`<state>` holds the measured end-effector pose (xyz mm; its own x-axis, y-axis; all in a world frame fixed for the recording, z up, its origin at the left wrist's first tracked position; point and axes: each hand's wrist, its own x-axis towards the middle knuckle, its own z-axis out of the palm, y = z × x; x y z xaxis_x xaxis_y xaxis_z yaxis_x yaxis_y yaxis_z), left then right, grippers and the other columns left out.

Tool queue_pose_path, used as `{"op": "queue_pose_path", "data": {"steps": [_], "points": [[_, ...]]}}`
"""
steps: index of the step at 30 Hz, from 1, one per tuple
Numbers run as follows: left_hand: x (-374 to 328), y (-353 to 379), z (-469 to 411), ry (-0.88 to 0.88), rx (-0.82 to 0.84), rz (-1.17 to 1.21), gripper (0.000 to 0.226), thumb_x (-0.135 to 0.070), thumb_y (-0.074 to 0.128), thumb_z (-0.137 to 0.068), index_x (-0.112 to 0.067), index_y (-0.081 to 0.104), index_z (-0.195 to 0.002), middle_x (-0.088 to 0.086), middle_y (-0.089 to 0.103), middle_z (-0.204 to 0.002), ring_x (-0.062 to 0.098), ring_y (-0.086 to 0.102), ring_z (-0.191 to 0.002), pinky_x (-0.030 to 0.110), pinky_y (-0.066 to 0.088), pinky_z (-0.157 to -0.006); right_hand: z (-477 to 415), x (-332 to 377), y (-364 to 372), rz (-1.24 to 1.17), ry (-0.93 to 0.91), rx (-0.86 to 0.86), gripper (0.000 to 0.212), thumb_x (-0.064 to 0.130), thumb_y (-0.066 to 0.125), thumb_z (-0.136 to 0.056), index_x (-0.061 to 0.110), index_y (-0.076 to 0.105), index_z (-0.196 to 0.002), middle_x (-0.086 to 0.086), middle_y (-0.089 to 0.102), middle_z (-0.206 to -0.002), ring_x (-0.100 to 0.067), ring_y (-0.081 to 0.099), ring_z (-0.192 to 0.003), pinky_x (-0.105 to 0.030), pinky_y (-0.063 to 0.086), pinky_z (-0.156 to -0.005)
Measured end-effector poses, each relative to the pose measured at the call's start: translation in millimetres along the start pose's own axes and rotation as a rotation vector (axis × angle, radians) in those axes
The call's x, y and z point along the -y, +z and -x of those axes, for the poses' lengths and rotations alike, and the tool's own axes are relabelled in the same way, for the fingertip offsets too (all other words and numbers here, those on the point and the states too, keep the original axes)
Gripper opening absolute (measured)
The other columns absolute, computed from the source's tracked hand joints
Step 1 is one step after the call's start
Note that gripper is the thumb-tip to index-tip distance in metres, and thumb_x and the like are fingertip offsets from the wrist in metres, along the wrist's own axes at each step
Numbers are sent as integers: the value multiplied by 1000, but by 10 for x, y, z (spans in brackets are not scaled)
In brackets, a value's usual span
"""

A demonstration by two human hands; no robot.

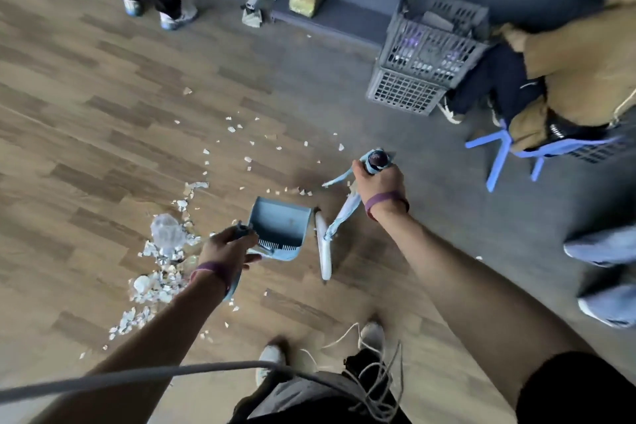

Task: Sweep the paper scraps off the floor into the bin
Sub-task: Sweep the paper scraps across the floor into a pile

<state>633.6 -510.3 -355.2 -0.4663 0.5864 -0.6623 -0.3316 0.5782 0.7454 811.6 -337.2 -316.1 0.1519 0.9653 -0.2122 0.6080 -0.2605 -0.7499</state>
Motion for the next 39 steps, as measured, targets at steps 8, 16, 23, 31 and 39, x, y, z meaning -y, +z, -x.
{"op": "queue_pose_path", "data": {"steps": [8, 16, 23, 31, 39], "points": [[-320, 2021, -60, 63, 194, -103, 15, -3, 61, -86, -17, 64, -81, 4, 63, -74, 22, 65, -57, 15, 40, -39, -1256, -705, -1570, 69, 11, -150, 24, 27, 62, -85, 4, 68, -89, -18, 71, -94, -33, 66, -92, -29, 44, -71], [-497, 4161, -7, 14, 222, -145, 14, -5, 61, -86, -17, 64, -81, 0, 65, -70, 17, 68, -54, 25, 38, -53, -2805, -1560, -3058, 155, 74, -130, 24, 21, 61, -85, -1, 65, -94, -22, 68, -99, -36, 63, -95, -30, 41, -71], [-578, 5384, -44, -73, 251, -157, 9, -7, 62, -87, -16, 64, -86, -8, 67, -64, 16, 69, -60, 24, 39, -54, -3698, -2216, -3902, 244, 173, -123, 27, 21, 61, -87, -3, 64, -99, -24, 67, -105, -40, 61, -101, -36, 46, -79], [-541, 5946, -291, -121, 291, -230, 14, -7, 62, -88, -17, 64, -98, -2, 68, -82, 17, 68, -66, 25, 41, -55, -4161, -2819, -4065, 285, 319, -25, 29, 32, 58, -90, 6, 67, -82, -20, 71, -91, -38, 64, -93, -34, 46, -75], [-500, 5625, -608, -160, 238, -240, 13, -7, 63, -87, -18, 64, -94, 0, 67, -81, 18, 67, -69, 26, 42, -60, -4171, -2737, -3337, 337, 296, 194, 41, 40, 75, -78, 5, 67, -98, -20, 68, -104, -36, 62, -101, -34, 45, -81]]}}
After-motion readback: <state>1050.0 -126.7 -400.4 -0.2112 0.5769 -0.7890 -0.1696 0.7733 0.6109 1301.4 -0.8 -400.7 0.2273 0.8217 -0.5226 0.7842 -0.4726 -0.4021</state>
